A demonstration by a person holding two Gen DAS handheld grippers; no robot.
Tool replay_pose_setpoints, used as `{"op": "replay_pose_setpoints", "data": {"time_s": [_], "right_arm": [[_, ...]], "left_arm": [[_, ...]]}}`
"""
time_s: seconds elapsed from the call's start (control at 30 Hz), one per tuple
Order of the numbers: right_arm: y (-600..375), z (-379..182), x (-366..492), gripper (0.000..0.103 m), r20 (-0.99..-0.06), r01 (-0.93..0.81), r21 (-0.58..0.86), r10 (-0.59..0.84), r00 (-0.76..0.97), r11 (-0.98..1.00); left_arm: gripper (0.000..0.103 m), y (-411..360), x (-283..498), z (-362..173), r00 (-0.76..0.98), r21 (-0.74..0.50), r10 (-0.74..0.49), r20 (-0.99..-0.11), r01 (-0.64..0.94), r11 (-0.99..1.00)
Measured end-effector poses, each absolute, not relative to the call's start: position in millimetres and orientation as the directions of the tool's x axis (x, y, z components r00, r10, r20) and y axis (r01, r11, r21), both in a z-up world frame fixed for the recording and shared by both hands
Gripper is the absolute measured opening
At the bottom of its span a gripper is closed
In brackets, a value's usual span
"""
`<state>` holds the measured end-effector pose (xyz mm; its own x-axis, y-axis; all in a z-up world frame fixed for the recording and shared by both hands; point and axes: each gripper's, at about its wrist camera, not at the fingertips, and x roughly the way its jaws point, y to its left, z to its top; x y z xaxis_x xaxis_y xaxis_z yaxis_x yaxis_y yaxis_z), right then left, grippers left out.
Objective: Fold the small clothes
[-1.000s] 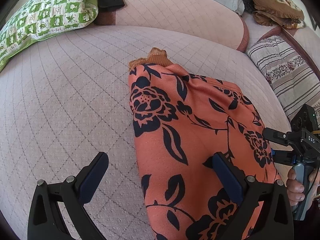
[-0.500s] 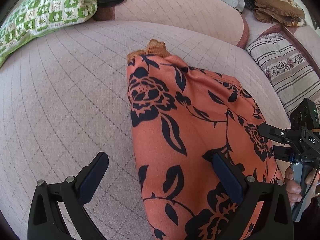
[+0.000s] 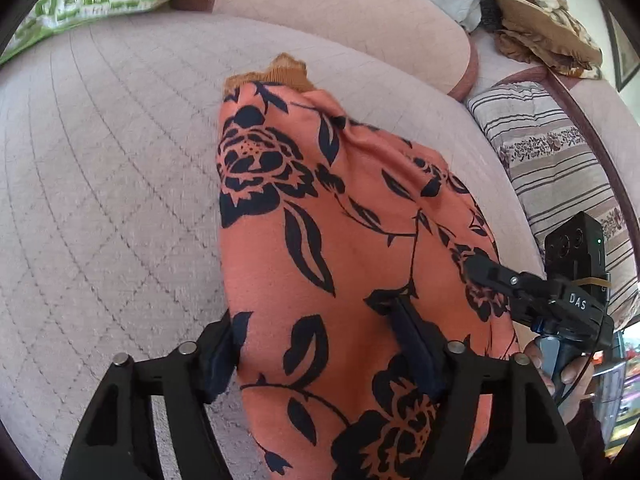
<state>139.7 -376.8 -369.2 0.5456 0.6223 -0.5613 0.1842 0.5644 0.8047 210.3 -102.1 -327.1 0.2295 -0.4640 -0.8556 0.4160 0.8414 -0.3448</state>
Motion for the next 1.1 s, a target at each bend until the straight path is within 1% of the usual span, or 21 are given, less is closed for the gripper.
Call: {"op": "replay_pose_setpoints", "data": {"time_s": [0.03, 0.07, 0.1, 0.17, 0.3, 0.57, 0.67, 0.77, 0.9, 1.1], "right_arm": [[-376, -369, 138, 0.064, -0.564, 0.178, 0.801, 0.621, 0.544, 0.572], [-374, -368, 139, 0.059, -0.568, 0.171, 0.796, 0.619, 0.542, 0.58], [-373, -367, 138, 0.056, -0.572, 0.166, 0.791, 0.615, 0.543, 0.589], [-370, -366, 138, 0.054, -0.58, 0.158, 0.78, 0.606, 0.545, 0.605], [-369, -362, 138, 0.051, -0.586, 0.145, 0.768, 0.593, 0.552, 0.624], [-360, -337, 133, 0.046, -0.596, 0.116, 0.738, 0.56, 0.576, 0.665], [-354, -323, 130, 0.043, -0.58, 0.086, 0.738, 0.564, 0.588, 0.669], [-342, -310, 131, 0.042, -0.572, 0.054, 0.729, 0.563, 0.597, 0.683], [-324, -294, 134, 0.041, -0.536, 0.017, 0.739, 0.573, 0.62, 0.673], [-293, -278, 140, 0.041, -0.482, -0.033, 0.755, 0.587, 0.651, 0.655]], "left_arm": [[0.066, -103, 208, -326, 0.241, -0.332, -0.461, -0.854, 0.429, 0.84], [0.06, -103, 207, -325, 0.248, -0.327, -0.459, -0.853, 0.431, 0.841], [0.055, -104, 206, -324, 0.256, -0.327, -0.462, -0.849, 0.43, 0.841], [0.048, -103, 206, -321, 0.263, -0.333, -0.472, -0.841, 0.436, 0.836], [0.042, -100, 208, -317, 0.267, -0.335, -0.479, -0.836, 0.443, 0.831], [0.038, -89, 207, -307, 0.28, -0.336, -0.484, -0.829, 0.443, 0.831], [0.038, -81, 205, -299, 0.315, -0.31, -0.464, -0.828, 0.433, 0.846], [0.037, -65, 202, -288, 0.347, -0.321, -0.474, -0.809, 0.414, 0.852], [0.037, -37, 198, -271, 0.395, -0.323, -0.477, -0.785, 0.396, 0.86], [0.037, -3, 193, -254, 0.457, -0.298, -0.443, -0.771, 0.355, 0.886]]}}
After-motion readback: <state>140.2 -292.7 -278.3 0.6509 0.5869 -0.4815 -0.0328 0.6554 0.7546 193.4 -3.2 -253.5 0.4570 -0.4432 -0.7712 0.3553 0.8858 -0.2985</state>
